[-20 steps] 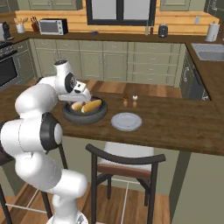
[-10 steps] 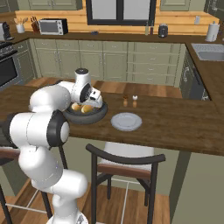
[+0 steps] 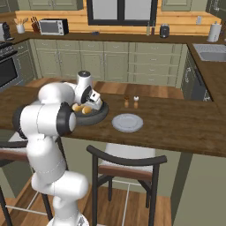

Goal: Place one bun and one sausage from the bowl on each plate.

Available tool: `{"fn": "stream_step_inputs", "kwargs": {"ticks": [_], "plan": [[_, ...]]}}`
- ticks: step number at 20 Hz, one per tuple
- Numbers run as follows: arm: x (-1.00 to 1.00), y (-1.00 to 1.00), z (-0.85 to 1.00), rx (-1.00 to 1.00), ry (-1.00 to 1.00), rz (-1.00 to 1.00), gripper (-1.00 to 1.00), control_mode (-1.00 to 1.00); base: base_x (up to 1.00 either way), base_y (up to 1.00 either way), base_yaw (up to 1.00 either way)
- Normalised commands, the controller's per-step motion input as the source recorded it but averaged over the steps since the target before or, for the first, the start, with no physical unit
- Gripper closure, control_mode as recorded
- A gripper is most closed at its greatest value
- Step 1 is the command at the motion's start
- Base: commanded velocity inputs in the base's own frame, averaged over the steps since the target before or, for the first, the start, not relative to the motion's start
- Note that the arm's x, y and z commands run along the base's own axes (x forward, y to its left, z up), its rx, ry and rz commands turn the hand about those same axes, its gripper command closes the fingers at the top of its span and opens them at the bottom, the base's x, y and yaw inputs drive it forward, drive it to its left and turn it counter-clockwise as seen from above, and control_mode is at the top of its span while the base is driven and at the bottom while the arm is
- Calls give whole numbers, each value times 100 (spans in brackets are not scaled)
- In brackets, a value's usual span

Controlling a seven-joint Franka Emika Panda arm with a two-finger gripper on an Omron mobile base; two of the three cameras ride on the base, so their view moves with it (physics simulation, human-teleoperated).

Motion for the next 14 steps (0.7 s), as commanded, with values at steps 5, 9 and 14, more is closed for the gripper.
{"fn": "stream_step_inputs", "kwargs": {"ticks": [5, 9, 14], "plan": [[26, -5, -30, 0, 9, -4, -100, -100, 0, 0, 0], [33, -2, -30, 0, 8, -2, -100, -100, 0, 0, 0], [15, -10, -30, 0, 8, -3, -100, -100, 0, 0, 0]]}}
